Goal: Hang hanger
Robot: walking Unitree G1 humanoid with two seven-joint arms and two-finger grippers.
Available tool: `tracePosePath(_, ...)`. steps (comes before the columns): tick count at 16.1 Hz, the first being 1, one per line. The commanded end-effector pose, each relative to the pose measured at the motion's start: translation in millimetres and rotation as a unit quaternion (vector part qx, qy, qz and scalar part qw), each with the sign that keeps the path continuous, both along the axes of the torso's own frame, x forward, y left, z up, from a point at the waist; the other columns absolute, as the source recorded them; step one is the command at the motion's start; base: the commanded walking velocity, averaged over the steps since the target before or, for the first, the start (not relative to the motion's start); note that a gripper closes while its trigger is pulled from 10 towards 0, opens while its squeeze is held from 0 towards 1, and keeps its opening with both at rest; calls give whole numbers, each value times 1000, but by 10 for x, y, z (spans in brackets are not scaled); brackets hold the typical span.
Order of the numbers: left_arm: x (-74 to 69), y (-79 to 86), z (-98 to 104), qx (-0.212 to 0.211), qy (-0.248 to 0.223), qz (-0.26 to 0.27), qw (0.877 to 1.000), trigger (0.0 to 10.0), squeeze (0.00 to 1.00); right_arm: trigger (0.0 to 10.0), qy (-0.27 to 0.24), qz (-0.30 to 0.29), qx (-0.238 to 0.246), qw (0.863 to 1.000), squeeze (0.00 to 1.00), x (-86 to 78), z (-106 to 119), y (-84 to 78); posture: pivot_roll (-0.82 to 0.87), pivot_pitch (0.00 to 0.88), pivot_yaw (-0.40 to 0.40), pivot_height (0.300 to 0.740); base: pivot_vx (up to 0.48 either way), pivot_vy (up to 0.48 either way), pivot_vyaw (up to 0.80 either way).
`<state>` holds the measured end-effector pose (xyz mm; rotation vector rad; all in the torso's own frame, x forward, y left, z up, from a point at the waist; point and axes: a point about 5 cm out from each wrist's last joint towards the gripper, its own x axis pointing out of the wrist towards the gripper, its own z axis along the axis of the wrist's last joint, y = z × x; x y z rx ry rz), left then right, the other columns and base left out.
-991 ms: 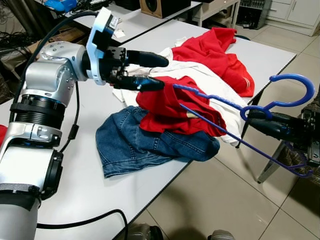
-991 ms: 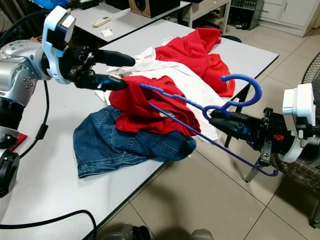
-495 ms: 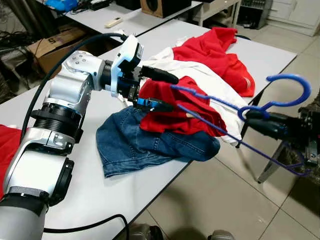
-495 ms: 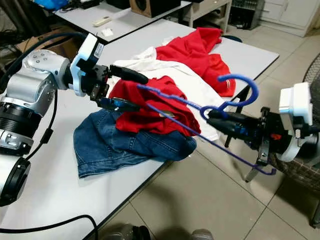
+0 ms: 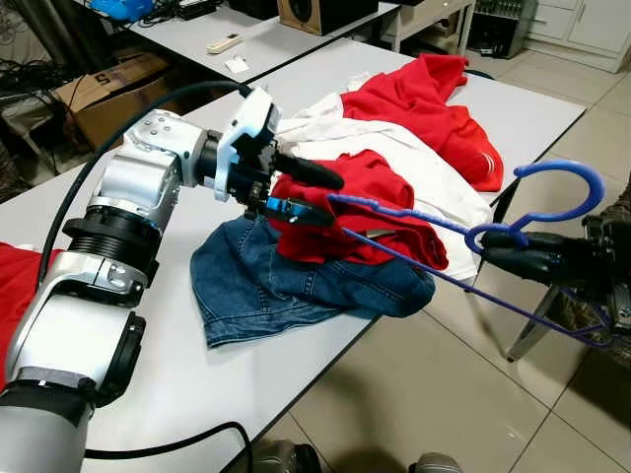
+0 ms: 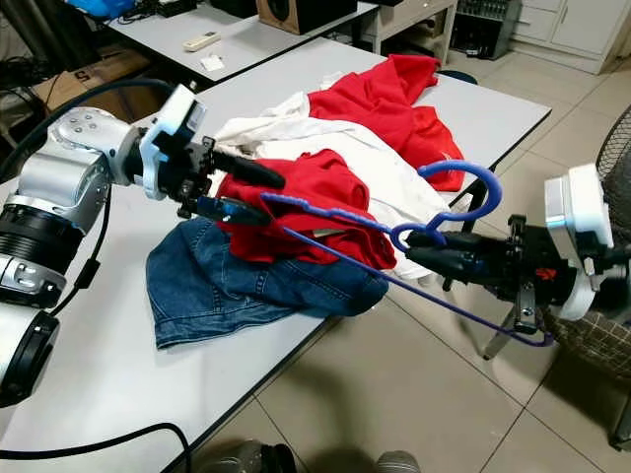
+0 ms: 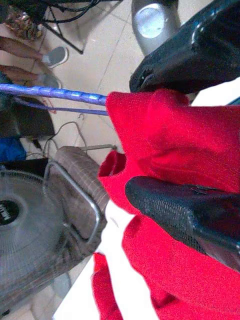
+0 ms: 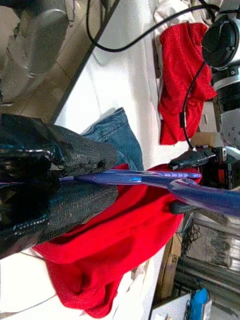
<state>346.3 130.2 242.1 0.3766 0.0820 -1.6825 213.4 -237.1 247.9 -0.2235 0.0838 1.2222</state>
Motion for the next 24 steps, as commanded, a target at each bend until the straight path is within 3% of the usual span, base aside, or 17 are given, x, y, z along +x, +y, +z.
tracePosePath(1,-5,52,1,11,-3,2,1000,0,0,10000,-1,16,-11,1000,0,3,30,24,-261,0,133,740,0,0,0)
tracePosePath(9,-84,-28,30,3,27,-29,999,0,0,10000,13,23,-13,1000,0,65,-1,-8,-252,0,130,740,0,0,0)
tracePosePath(20,-116,6,-119,23,48,-36,998,0,0,10000,24,29,0,999,0,84,-19,7,-256,0,141,740,0,0,0)
tracePosePath(21,-126,-15,-90,18,48,-41,998,0,0,10000,31,27,8,999,231,87,-14,4,-256,0,142,740,0,0,0)
tracePosePath(23,-128,-22,-63,8,49,-42,998,0,0,10000,32,20,12,999,949,96,-4,-9,-256,0,143,740,0,0,0)
tracePosePath(24,-121,-11,-46,-6,51,-37,998,0,0,10000,25,6,14,1000,1000,99,30,-55,-255,0,143,740,0,0,0)
